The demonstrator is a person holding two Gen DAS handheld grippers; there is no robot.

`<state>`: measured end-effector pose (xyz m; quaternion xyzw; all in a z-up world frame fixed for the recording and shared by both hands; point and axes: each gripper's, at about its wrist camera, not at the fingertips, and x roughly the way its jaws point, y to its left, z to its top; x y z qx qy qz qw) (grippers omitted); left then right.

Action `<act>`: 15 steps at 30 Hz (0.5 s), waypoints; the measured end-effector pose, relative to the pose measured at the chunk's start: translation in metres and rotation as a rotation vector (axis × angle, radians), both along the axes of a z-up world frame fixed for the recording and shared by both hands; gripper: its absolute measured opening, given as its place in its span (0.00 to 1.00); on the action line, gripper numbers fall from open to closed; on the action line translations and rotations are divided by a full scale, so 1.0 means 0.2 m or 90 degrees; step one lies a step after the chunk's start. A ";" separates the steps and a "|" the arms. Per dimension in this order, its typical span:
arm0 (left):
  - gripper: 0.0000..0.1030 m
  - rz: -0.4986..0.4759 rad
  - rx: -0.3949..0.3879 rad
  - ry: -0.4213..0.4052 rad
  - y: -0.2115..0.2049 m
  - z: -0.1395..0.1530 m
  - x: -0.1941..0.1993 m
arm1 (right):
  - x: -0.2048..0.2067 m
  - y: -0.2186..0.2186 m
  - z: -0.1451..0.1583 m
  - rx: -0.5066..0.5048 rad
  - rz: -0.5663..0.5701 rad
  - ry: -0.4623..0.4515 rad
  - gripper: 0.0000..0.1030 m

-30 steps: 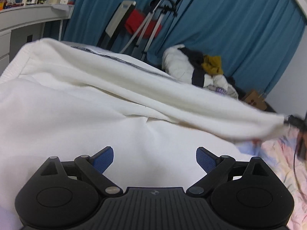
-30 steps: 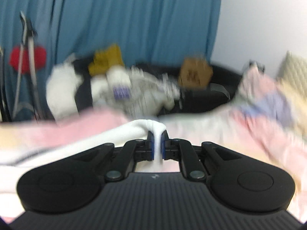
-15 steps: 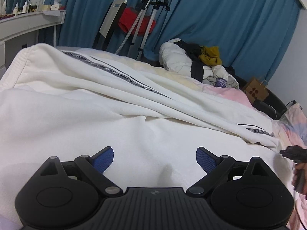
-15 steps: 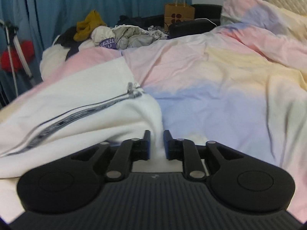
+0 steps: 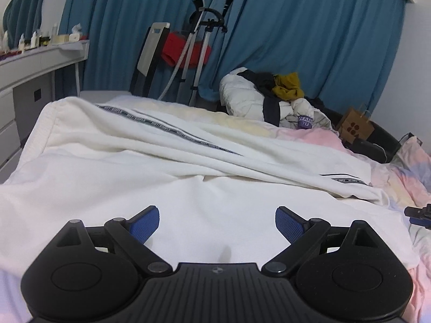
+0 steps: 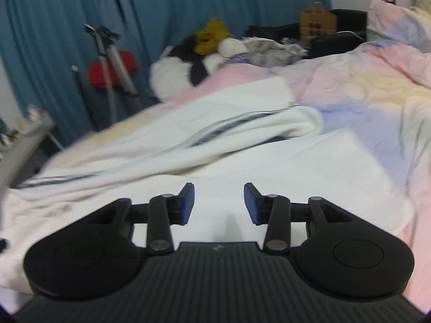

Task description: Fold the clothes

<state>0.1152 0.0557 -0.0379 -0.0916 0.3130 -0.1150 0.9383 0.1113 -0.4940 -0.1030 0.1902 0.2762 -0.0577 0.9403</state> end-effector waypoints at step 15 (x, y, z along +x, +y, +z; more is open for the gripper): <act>0.92 0.280 -0.340 0.216 0.84 -0.20 -0.14 | -0.13 -0.11 -0.13 0.100 -0.118 -0.021 0.74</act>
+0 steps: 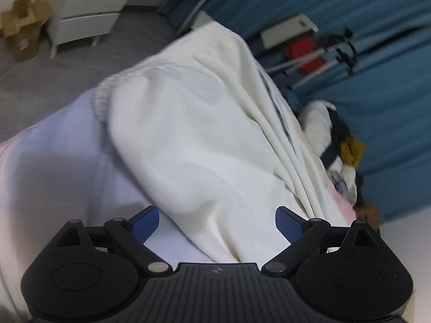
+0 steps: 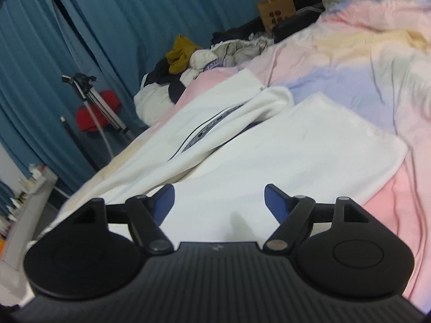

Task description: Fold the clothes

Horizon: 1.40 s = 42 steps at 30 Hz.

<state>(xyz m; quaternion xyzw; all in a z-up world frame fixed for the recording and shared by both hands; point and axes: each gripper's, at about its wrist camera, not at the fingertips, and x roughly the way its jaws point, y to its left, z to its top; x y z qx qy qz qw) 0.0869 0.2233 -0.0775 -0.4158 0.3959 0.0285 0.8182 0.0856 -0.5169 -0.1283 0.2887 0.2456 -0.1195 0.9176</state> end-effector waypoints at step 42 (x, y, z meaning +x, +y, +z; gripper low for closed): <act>0.73 0.072 -0.308 -0.008 0.17 -0.35 0.15 | -0.16 -0.66 -0.55 0.414 -0.294 0.010 0.69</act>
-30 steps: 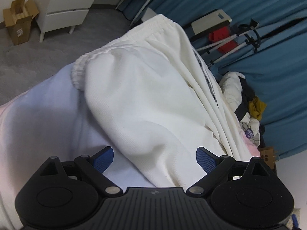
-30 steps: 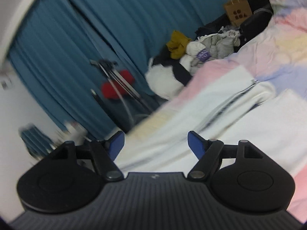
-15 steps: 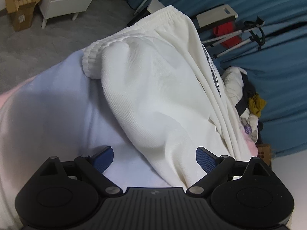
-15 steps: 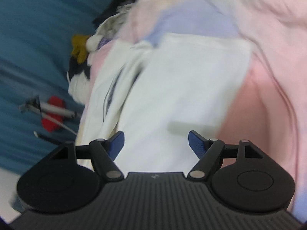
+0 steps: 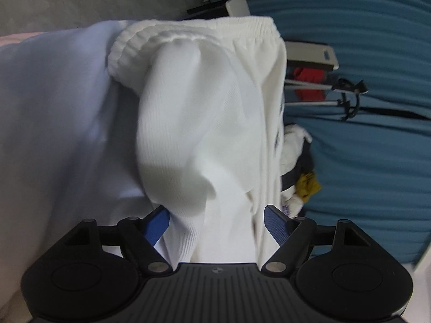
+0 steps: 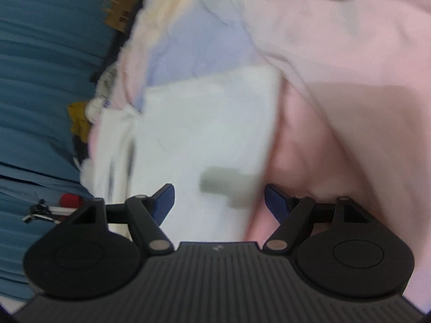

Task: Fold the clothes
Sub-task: 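Grasp the waistband with the left gripper while the right gripper grasps the zipper edge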

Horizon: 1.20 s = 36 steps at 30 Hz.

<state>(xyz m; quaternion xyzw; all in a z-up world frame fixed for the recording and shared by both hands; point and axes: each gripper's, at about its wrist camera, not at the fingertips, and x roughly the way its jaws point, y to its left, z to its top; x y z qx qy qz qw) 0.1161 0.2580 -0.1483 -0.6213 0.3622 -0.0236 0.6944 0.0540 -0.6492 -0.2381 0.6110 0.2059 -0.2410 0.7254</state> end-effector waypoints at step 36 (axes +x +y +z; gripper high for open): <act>0.02 0.059 0.250 -0.090 -0.14 0.78 0.60 | 0.73 0.00 0.82 -0.382 0.064 -0.082 0.06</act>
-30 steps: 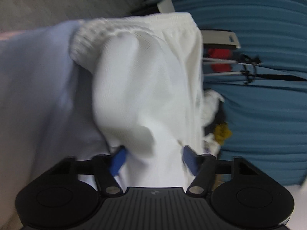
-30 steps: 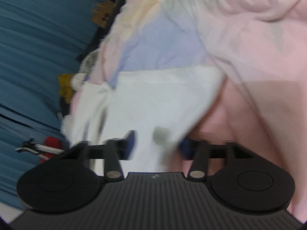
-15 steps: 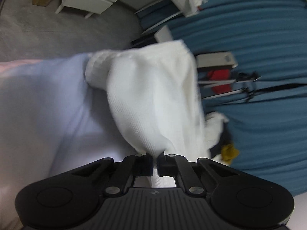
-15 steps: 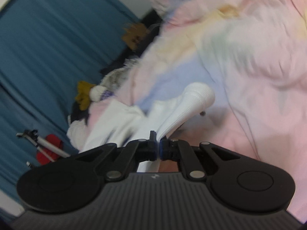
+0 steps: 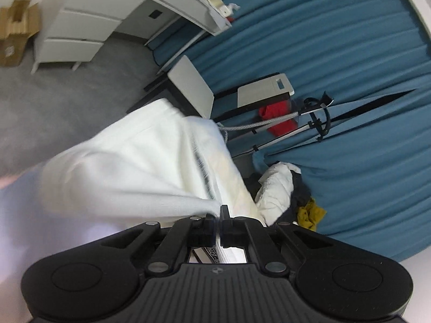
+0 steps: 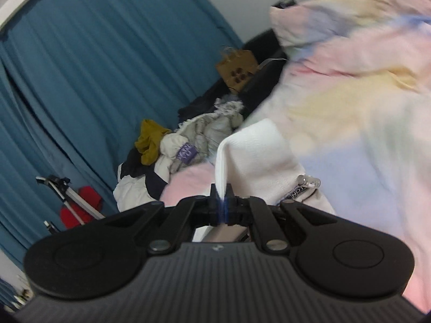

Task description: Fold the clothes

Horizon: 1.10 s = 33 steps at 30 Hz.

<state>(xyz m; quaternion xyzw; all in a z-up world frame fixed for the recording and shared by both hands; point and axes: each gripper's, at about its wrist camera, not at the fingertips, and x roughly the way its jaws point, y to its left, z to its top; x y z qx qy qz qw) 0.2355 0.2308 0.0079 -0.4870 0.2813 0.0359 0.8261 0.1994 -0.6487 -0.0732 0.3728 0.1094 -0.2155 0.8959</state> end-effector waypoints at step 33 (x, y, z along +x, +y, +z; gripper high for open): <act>0.69 -0.078 0.080 -0.008 -0.09 -0.43 0.55 | 0.37 -0.13 -0.48 0.156 0.039 -0.040 0.23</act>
